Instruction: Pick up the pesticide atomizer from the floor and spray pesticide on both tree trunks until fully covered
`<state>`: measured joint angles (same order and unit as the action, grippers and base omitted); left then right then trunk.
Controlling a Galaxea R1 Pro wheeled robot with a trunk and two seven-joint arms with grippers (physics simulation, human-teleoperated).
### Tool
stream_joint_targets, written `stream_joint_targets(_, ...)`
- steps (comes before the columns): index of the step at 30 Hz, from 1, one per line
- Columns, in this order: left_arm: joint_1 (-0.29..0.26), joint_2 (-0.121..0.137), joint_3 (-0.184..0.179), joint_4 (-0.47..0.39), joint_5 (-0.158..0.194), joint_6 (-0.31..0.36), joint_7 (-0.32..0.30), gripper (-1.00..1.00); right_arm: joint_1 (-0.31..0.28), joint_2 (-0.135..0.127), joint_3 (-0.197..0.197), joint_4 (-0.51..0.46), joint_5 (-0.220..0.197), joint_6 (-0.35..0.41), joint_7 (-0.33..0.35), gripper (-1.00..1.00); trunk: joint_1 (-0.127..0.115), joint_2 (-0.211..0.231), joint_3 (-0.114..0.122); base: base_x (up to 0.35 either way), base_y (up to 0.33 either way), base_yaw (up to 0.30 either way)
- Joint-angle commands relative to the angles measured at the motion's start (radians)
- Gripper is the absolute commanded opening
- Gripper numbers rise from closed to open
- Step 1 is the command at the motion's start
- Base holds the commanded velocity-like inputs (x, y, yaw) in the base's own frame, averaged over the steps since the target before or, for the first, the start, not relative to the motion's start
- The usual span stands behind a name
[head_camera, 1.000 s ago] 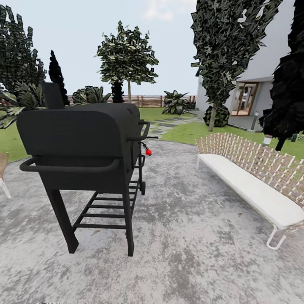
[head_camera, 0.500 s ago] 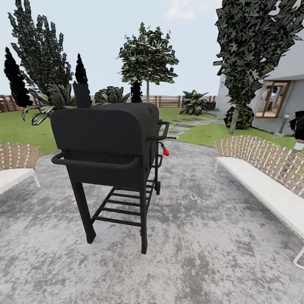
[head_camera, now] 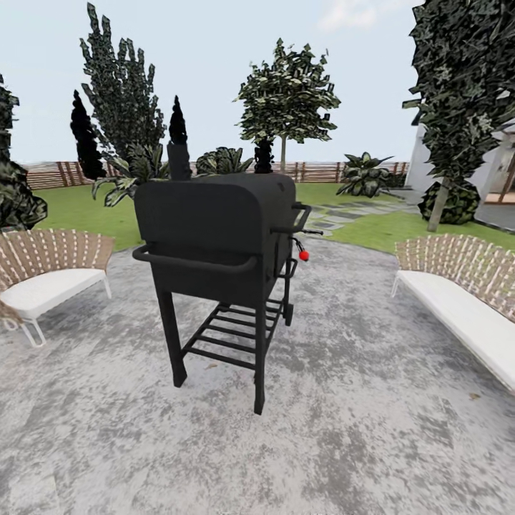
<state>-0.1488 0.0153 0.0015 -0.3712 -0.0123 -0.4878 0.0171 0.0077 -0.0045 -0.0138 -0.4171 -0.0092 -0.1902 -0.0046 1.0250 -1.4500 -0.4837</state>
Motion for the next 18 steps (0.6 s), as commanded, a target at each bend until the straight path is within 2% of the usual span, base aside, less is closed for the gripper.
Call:
stream_joint_targets(1,0.000,0.000,0.000,0.000,0.000,0.000,0.000,1.00,0.000,0.000,0.000,0.000,0.000,0.000,0.000,1.00,0.000,0.000,0.000,-0.203,-0.184,0.283)
stream_joint_targets(18,0.000,0.000,0.000,0.000,0.000,0.000,0.000,1.00,0.000,0.000,0.000,0.000,0.000,0.000,0.000,1.00,0.000,0.000,0.000,-0.153,-0.168,0.286)
